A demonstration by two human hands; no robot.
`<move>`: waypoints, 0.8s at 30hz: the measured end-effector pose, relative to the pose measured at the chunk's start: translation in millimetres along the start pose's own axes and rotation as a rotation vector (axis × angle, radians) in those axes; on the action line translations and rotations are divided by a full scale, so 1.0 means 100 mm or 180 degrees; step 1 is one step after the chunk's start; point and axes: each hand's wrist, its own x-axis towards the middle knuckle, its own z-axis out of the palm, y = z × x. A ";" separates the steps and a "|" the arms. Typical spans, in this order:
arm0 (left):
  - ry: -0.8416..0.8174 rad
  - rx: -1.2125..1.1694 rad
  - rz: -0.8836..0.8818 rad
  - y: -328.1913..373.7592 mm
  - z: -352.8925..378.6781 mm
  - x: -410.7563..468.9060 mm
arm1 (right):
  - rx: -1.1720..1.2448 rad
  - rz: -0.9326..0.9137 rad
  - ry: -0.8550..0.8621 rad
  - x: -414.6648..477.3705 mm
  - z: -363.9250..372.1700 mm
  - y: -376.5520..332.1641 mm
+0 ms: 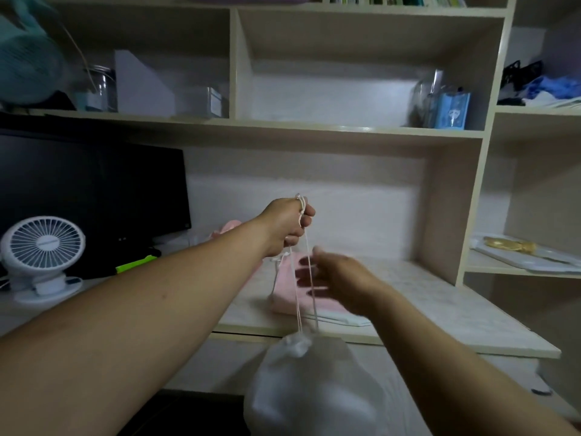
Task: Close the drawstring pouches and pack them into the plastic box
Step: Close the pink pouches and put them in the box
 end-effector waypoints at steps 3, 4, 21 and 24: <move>0.0207 -0.0295 -0.0117 -0.03 0.00 0.09 | 0.0167 -0.0025 -0.0418 -0.14 0.13 0.39; 0.0263 -0.0384 -0.0117 -0.03 -0.02 0.12 | 0.0342 -0.0021 -0.0430 -0.14 0.15 0.48; 0.1709 0.1820 0.0517 0.15 -0.44 0.42 | -0.0455 -0.0094 0.0110 -0.13 0.18 0.53; 0.1391 0.1151 0.0091 0.21 -0.28 0.33 | -0.0499 -0.0124 -0.0367 -0.18 0.18 0.52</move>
